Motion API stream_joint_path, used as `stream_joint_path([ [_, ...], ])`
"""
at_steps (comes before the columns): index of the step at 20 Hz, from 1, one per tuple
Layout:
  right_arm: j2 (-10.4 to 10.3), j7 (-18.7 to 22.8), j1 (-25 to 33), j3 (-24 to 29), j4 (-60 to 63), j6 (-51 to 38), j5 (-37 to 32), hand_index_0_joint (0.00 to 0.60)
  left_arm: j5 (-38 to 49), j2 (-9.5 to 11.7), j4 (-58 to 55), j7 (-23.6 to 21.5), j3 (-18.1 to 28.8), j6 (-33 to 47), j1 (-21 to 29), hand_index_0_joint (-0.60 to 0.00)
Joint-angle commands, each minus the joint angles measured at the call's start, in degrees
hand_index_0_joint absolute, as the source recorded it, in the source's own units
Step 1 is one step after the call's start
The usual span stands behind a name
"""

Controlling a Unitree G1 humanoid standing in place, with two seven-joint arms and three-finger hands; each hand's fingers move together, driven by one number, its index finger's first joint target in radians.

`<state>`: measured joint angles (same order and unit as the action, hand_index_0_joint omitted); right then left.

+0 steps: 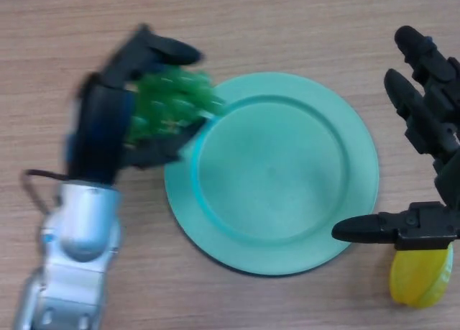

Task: Pick up the green grapes and place it on the plate

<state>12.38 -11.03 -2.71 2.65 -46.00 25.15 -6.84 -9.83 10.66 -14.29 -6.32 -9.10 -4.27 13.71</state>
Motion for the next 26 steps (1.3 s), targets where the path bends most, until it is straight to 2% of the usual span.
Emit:
stream_joint_path([
  [1, 0.98, 0.6, 1.64, 1.32, -3.67, -6.8, -0.01, 0.0, 3.85, 0.32, -4.07, -3.9, -0.65, 1.8, 4.67, -0.6],
  [2, 0.96, 0.56, 1.32, 1.35, -3.54, -7.15, 0.0, 0.0, 5.05, 0.29, -4.22, -3.56, -1.37, 0.85, 4.77, -0.6],
  [4, 1.14, 0.31, 1.24, 1.6, -3.35, -7.42, 0.24, 0.0, 15.83, 0.24, -4.73, -2.64, -2.36, -2.86, 6.09, -0.6],
  [6, 1.22, -0.21, 0.89, 2.12, -3.43, -7.45, 0.3, 0.0, 14.03, 0.23, -3.08, -2.55, -3.12, -1.08, 7.13, -0.6],
  [8, 1.16, -0.24, 0.77, 2.16, -3.32, -7.77, 0.48, 0.0, 13.42, 0.23, -2.28, -2.49, -3.42, 0.16, 7.2, -0.402],
  [9, 1.13, -0.15, 0.79, 2.18, -3.19, -7.98, 0.63, 0.0, 13.01, 0.23, -1.94, -1.92, -3.87, -0.18, 6.81, -0.252],
  [10, 1.12, -0.08, 0.88, 2.11, -3.0, -8.18, 0.89, 0.0, 12.76, 0.23, -1.9, -1.12, -4.31, -1.19, 6.24, -0.151],
  [11, 1.21, 0.0, 1.4, 2.17, -2.84, -8.41, 1.31, 0.0, 12.06, 0.23, -2.46, 1.46, -5.23, -5.45, 5.16, -0.008],
  [13, 1.24, 0.1, 1.58, 1.88, -1.9, -9.6, 2.41, 0.0, 11.69, 0.23, -3.15, 3.67, -5.06, -7.81, 5.06, 0.0],
  [16, 1.1, 0.07, 1.26, 1.44, -1.76, -9.95, 3.13, 0.0, 11.38, 0.23, -4.35, 4.56, -4.57, -8.78, 4.35, 0.0],
  [19, 1.2, 0.33, 2.11, 1.39, -2.18, -8.69, 3.01, 0.0, 9.97, 0.23, -8.46, 5.77, -1.67, -11.74, 3.9, 0.0],
  [23, 1.04, 0.45, 2.35, 0.56, -2.52, -8.27, 3.7, 0.0, 5.25, 0.23, -13.61, 7.78, 3.61, -7.36, 0.54, 0.0],
  [26, 0.8, 1.17, 2.89, -0.1, -2.01, -8.35, 2.87, 0.0, 1.66, 0.57, -15.48, 7.42, 7.11, -3.93, -1.39, 0.0],
])
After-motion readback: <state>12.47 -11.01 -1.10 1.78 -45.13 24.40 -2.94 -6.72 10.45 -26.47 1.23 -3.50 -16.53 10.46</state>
